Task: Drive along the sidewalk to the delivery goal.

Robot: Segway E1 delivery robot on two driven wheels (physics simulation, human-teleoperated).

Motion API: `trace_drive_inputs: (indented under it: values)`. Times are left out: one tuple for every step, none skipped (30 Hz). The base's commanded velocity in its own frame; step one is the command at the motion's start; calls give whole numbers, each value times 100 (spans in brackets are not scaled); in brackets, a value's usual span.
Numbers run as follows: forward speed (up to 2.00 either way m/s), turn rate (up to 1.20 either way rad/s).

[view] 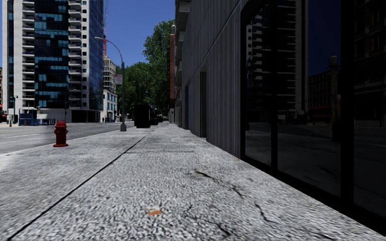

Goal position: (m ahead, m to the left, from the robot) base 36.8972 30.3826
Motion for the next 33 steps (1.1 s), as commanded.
trace_drive_inputs:
  values:
    - [168, 0]
    - [168, 0]
    - [169, 0]
    - [171, 0]
    - [171, 0]
    - [171, 0]
    - [171, 0]
    - [171, 0]
    - [171, 0]
    - [171, 0]
    - [171, 0]
    - [171, 0]
    - [171, 0]
    - [171, 0]
    - [171, 0]
    - [172, 0]
    - [174, 0]
    - [174, 0]
    - [182, 0]
    - [189, 0]
    - [190, 0]
    - [190, 0]
    - [192, 0]
    - [193, 0]
    - [193, 0]
    - [196, 0]
    - [196, 0]
    - [197, 0]
    - [198, 0]
    - [198, 0]
    - [198, 0]
    - [199, 0]
    - [199, 0]
